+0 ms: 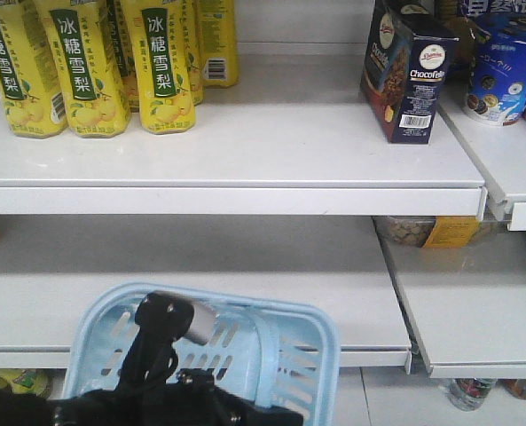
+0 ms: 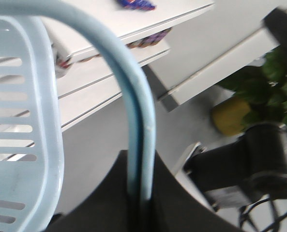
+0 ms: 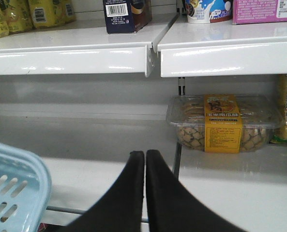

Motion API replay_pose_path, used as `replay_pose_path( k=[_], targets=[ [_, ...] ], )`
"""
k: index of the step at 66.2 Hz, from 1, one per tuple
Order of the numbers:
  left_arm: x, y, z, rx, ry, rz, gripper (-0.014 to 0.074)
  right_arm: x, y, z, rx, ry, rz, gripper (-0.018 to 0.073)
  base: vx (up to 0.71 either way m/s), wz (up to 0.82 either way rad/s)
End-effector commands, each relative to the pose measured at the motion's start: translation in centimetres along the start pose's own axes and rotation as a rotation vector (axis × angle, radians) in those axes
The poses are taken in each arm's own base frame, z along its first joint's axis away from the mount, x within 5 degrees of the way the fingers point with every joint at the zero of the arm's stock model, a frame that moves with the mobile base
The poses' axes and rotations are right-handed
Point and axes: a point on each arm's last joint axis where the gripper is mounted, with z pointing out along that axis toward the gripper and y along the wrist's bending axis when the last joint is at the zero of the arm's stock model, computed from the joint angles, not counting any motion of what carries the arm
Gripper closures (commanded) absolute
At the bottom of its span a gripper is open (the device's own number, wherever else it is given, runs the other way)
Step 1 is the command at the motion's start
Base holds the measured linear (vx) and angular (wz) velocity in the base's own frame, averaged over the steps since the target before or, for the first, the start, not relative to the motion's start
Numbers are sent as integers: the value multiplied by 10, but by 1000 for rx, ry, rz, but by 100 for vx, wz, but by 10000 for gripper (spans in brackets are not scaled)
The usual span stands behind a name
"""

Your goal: Left arm holds basket, right arm returns cookies

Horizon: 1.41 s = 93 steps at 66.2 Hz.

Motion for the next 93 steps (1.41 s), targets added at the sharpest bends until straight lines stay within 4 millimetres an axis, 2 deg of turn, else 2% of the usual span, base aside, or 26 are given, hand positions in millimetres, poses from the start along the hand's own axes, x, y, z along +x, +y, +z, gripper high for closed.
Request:
replay_pose_path(
  k=[1,10,25,34,49,62,80,93],
  targets=[
    [6,2,-6,-6,-6,1,603,-13,3,-1,-25,-70,-29,568,0,0],
    [12,9,-14,-30,-19,23,603,-13,3,-1,-25,-70,-29,568,0,0],
    [7,-1,-31,21,-71,145,603,-13,3,-1,-25,-70,-29,568,0,0],
    [15,1,-54,37,-114,246,603,-13,3,-1,-25,-70,-29,568,0,0],
    [40,20,-84,3,-170,344,603,-13,3,-1,-25,-70,-29,568,0,0],
    [52,35,-112,-17,-331,343,603,-13,3,-1,-25,-70,-29,568,0,0],
    [69,67,-137,-101,-554,210,603,-13,3,-1,-25,-70,-29,568,0,0],
    [85,85,-149,-226,-683,249,603,-13,3,-1,-24,-69,-29,568,0,0]
  ],
)
